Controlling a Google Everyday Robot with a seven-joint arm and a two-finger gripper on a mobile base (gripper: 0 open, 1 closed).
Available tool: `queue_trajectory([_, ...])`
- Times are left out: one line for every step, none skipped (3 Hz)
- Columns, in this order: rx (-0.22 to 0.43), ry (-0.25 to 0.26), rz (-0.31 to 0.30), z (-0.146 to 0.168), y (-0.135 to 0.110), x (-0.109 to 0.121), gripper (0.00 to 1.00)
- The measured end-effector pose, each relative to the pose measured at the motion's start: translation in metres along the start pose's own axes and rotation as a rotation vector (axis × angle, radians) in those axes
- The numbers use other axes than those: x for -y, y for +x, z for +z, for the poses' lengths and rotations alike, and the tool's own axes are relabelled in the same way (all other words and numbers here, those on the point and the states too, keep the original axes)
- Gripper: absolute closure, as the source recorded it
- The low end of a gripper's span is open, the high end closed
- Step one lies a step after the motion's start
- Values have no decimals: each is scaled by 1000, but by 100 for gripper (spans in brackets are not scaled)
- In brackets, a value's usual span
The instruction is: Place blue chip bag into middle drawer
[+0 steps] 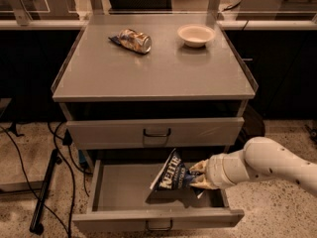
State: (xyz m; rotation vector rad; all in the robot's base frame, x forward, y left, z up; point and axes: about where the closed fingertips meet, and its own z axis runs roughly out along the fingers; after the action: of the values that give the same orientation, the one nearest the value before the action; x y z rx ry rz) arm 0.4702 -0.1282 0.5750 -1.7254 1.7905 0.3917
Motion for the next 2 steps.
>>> queue_trajectory([6,22,2,38,18,7,100])
queue_trajectory([0,26,6,63,32,13,100])
